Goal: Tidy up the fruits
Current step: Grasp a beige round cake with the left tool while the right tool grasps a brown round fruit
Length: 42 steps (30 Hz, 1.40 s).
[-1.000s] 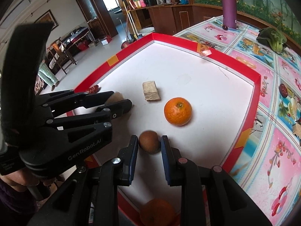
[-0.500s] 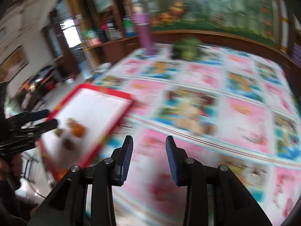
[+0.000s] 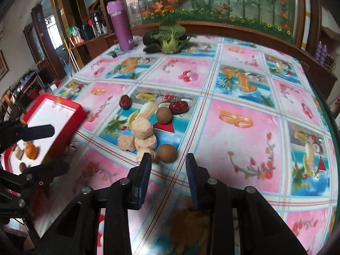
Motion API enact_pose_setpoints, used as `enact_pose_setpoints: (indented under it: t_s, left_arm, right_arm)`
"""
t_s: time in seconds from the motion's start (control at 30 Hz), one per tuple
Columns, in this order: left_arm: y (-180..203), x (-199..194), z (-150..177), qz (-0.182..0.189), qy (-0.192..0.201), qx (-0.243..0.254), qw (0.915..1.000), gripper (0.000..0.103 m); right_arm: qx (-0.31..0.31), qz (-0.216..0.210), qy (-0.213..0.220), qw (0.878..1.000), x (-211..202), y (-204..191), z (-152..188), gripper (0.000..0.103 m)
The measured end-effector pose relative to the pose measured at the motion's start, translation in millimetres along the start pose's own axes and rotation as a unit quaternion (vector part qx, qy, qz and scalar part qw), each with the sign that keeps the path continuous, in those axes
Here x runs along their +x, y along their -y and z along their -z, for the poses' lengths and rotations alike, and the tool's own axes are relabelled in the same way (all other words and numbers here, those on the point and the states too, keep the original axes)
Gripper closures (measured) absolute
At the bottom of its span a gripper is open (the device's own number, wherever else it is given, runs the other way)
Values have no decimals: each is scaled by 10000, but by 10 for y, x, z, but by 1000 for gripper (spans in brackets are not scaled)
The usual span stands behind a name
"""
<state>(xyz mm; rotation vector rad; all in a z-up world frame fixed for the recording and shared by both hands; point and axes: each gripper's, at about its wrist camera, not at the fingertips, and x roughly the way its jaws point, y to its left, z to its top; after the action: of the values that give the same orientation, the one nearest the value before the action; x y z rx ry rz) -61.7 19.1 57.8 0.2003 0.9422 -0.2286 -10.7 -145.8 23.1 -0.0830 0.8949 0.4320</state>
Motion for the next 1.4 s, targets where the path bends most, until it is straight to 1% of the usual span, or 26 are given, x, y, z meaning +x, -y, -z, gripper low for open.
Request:
enact_pose_setpoints:
  t_s: [0.03,0.13,0.17,0.23,0.3,0.37,0.4,0.47,0.57,0.63,0.67,0.73,0.8,0.93,1.0,1.07,1.27,1.4]
  left_arm:
    - [3,89,-40,51,-104,56,9999,37]
    - [2,287,-105,244,-333,135,9991,38]
    - [-1,337,-122,274,-392,143,9988,41]
    - [11,425,-171,351,-431,187,9983,46]
    - [24,470,-211,421,-414,227,9980,47]
    - [54,522,-229,447,-467,352,9973,52]
    - [59,545,-236,451,-486,375,9971,52]
    - [65,593,-265,464,-500,376,9970,56]
    - [90,659,-310,556,-538,349,9964,60]
    - [137,705,-330,550,-584,421,9959,61]
    - [146,728,-339,545,-605,435,9957,64]
    - [143,765,-367,633,-612,387,9954,67]
    - [135,789,-400,620,-614,344,9956,69]
    - [154,801,-420,642,-594,349,9956,79]
    - [168,793,-409,639,-574,384,9956,79]
    - [171,793,-405,646,-573,364,9956,79]
    - [172,755,-383,653,-530,196,9963,79]
    - [131,577,-359,553,-333,20,9979,79]
  right_arm:
    - [43,-47,66,10000,4,10,-12,74]
    - [98,-97,50,9999,34,0,-49,74]
    - [117,-120,34,9999,50,-3,-56,74]
    - [174,-170,8,9997,81,19,-74,74]
    - [439,-366,-123,9983,136,111,-70,74]
    - [687,-592,-237,9956,169,206,-49,77]
    - [768,-631,-210,9948,153,248,-44,78]
    - [778,-562,-114,9953,109,273,-47,78]
    - [753,-727,-205,9943,122,246,-44,78]
    - [698,-653,-237,9951,144,231,-46,78]
    - [700,-604,-215,9955,139,237,-49,78]
    - [663,-519,-187,9963,146,240,-58,78]
    - [614,-498,-189,9967,165,217,-73,78]
    - [485,-492,-191,9974,191,169,-95,78]
    - [438,-453,-181,9978,205,157,-103,78]
    - [446,-416,-178,9980,210,170,-102,83]
    - [605,-375,-107,9974,170,223,-91,83]
    - [664,-412,308,9965,-16,253,-99,83]
